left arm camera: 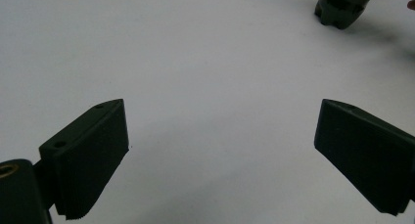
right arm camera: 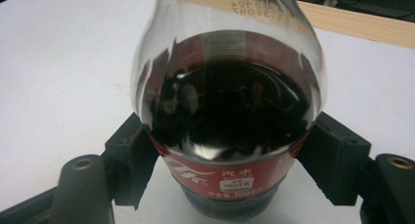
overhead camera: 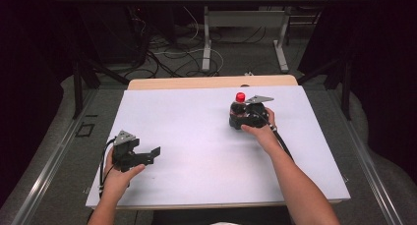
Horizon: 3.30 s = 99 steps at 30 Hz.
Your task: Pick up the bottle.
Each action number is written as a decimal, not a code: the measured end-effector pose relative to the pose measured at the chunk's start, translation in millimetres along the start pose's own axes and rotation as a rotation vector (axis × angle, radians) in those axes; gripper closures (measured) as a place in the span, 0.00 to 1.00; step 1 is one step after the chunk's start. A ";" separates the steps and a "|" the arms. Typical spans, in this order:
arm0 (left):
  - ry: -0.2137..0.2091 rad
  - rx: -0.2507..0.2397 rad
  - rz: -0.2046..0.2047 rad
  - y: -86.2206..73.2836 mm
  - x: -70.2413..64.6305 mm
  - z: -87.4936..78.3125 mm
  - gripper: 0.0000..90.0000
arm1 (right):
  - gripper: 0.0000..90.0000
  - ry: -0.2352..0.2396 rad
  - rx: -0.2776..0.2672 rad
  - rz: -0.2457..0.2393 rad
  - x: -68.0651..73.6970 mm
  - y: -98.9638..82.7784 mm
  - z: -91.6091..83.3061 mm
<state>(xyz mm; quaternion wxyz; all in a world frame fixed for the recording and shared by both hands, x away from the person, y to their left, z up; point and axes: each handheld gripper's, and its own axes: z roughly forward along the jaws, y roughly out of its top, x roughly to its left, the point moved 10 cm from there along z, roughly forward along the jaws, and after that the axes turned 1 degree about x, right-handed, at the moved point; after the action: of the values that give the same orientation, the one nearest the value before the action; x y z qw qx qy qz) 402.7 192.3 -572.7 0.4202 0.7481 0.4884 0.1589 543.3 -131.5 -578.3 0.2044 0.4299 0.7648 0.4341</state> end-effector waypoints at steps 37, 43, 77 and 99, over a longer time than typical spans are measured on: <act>-0.055 0.002 0.036 3.2 -24.7 3.4 0.07 | 0.32 0.249 0.011 -0.207 111.0 -35.0 -111.6; -0.091 -0.007 0.064 8.7 -40.9 1.9 0.09 | 0.33 0.285 0.015 -0.218 123.5 -41.6 -116.0; -0.493 -0.048 0.318 94.9 -207.5 -8.9 0.38 | 0.33 0.372 0.033 -0.278 153.2 -60.1 -120.2; -0.603 0.072 0.357 82.5 -232.6 1.5 0.66 | 0.33 0.455 0.023 -0.295 173.6 -62.5 -123.3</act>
<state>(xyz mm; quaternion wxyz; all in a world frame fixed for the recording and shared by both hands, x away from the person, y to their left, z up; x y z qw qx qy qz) 343.1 -23.4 -468.8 0.4846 0.8492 0.2094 -0.0154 333.8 -62.6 -553.7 0.0833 0.2075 0.8504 0.4762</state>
